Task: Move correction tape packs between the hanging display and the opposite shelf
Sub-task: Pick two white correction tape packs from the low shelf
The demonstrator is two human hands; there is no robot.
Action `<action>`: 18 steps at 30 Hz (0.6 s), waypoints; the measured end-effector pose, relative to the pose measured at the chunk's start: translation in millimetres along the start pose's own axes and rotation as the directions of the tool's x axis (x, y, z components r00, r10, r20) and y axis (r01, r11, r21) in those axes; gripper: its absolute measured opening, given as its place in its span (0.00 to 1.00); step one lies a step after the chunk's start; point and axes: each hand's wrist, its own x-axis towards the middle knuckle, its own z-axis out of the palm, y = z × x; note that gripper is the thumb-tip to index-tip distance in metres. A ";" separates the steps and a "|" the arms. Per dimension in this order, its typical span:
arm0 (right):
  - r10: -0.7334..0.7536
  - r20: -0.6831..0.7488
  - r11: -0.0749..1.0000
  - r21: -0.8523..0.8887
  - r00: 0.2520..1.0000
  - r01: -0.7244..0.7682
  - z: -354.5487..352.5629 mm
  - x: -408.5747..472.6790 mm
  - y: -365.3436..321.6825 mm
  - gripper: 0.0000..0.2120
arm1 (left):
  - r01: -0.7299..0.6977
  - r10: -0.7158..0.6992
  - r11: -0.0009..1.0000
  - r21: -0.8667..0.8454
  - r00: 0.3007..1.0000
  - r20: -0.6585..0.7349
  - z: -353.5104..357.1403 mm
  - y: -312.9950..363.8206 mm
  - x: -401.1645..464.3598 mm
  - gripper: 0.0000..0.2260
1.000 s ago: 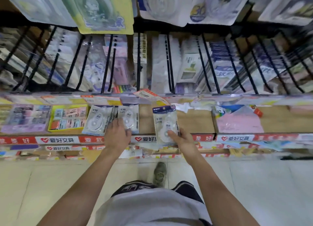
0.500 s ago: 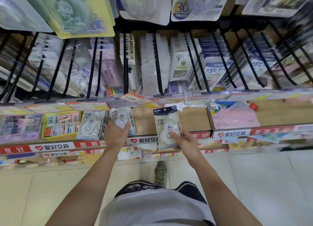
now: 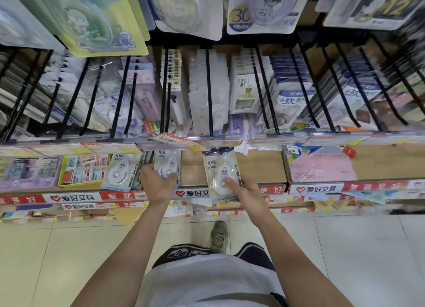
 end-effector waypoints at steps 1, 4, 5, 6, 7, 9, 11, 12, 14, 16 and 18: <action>0.004 0.010 1.000 -0.003 1.000 -0.004 -1.0 1.5 0.3 0.09 | 0.009 -0.009 1.000 -0.009 1.000 -0.004 3.1 -0.2 -0.5 0.23; 0.021 0.036 1.000 -0.007 0.999 -0.020 -2.2 5.2 0.4 0.11 | 0.060 -0.059 0.995 -0.076 0.998 0.013 5.4 -0.3 -0.6 0.20; 0.027 0.038 0.999 -0.018 0.999 -0.026 -3.0 6.6 0.9 0.11 | 0.074 -0.071 0.991 -0.108 0.997 0.027 5.4 -1.2 -0.6 0.21; 0.030 0.037 0.999 -0.021 0.999 -0.029 -3.9 7.6 0.8 0.10 | 0.076 -0.071 0.987 -0.143 0.997 0.039 4.4 -1.8 -1.3 0.21; 0.029 0.040 0.999 -0.022 0.999 -0.028 -4.9 8.3 0.7 0.08 | 0.077 -0.069 0.981 -0.178 0.996 0.051 3.1 -2.3 -2.3 0.21; 0.021 0.045 0.999 -0.038 0.999 -0.020 -5.8 10.1 1.7 0.08 | 0.075 -0.058 0.962 -0.262 0.996 0.072 -0.8 0.2 -9.3 0.22; 0.021 0.049 0.999 -0.048 0.999 -0.019 -4.8 12.1 4.4 0.09 | 0.133 -0.094 0.918 -0.375 0.988 0.121 -6.9 5.2 -22.0 0.22; 0.020 0.053 0.999 -0.051 0.998 -0.017 -3.5 13.0 5.1 0.10 | 0.184 -0.118 0.876 -0.446 0.978 0.173 -9.8 5.4 -28.4 0.21; 0.025 0.067 0.998 -0.065 0.997 -0.020 -1.1 16.1 7.4 0.13 | 0.313 -0.160 0.772 -0.554 0.938 0.307 -14.6 -0.1 -38.1 0.21; 0.026 0.087 0.998 -0.064 0.996 -0.021 2.2 19.4 9.0 0.16 | 0.406 -0.180 0.691 -0.598 0.898 0.401 -21.7 -4.7 -46.5 0.19; 0.034 0.107 0.997 -0.067 0.994 -0.027 7.1 21.6 10.5 0.17 | 0.449 -0.191 0.658 -0.604 0.876 0.443 -28.6 -12.1 -53.4 0.18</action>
